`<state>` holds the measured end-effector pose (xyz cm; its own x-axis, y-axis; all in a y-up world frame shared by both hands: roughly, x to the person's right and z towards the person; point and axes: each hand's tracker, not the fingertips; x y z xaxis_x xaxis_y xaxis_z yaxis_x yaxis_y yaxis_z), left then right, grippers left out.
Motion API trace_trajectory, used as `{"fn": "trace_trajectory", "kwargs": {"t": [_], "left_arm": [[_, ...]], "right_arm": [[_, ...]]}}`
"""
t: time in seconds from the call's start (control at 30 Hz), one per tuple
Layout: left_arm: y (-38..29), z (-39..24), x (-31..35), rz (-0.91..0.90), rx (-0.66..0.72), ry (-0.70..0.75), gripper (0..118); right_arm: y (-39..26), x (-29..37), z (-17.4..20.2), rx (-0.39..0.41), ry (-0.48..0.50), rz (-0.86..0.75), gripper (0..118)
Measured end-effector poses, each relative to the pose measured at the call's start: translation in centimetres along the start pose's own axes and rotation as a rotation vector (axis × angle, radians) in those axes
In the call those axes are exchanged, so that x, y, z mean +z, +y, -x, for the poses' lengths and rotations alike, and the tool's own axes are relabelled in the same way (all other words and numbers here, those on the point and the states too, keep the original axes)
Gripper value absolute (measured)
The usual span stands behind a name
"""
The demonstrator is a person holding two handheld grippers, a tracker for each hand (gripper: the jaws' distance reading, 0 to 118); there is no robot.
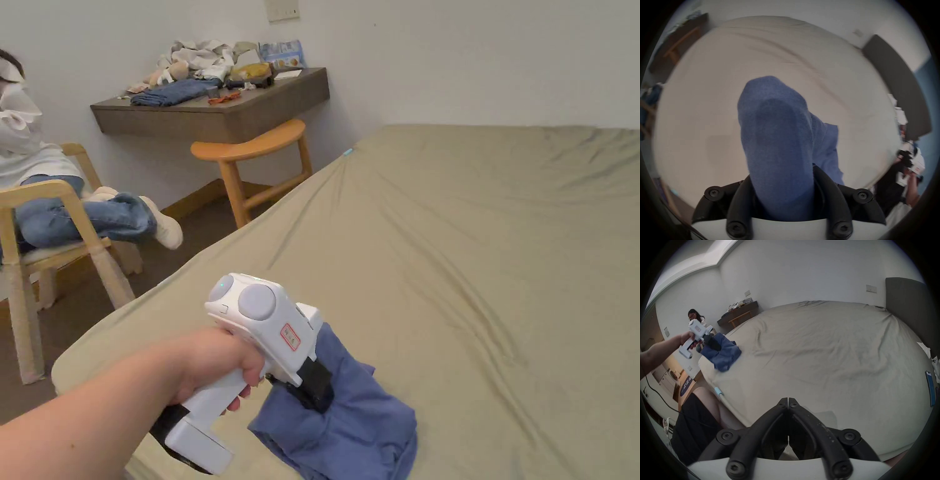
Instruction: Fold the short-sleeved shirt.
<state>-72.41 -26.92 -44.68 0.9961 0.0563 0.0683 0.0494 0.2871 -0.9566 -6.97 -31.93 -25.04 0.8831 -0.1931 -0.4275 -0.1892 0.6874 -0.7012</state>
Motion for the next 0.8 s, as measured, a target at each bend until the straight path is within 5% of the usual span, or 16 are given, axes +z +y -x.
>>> {"fn": "trace_trajectory", "kwargs": {"t": [0.23,0.37,0.4,0.5,0.67,0.8], "left_arm": [[0.6,8.0,-1.4,0.047,0.01,0.492,26],[-1.1,10.4,-2.2,0.024,0.209,0.441,29],[-1.6,10.4,-2.3,0.006,0.207,0.473,43],[-3.1,9.3,-1.3,-0.083,0.12,0.602,118],[-5.2,2.4,4.7,-0.264,-0.048,0.731,106],[-9.9,-8.5,11.1,-0.655,-0.103,0.624,99]], "right_arm": [[1.5,-0.8,1.8,0.04,-0.044,0.03,1],[2.6,-0.5,2.7,0.074,-0.045,0.007,1],[2.8,-0.3,3.0,0.079,-0.045,-0.002,1],[2.8,0.3,3.1,0.086,-0.036,-0.017,1],[2.0,1.9,3.3,0.112,-0.032,-0.044,1],[1.1,4.2,3.3,0.128,-0.035,-0.123,1]]}}
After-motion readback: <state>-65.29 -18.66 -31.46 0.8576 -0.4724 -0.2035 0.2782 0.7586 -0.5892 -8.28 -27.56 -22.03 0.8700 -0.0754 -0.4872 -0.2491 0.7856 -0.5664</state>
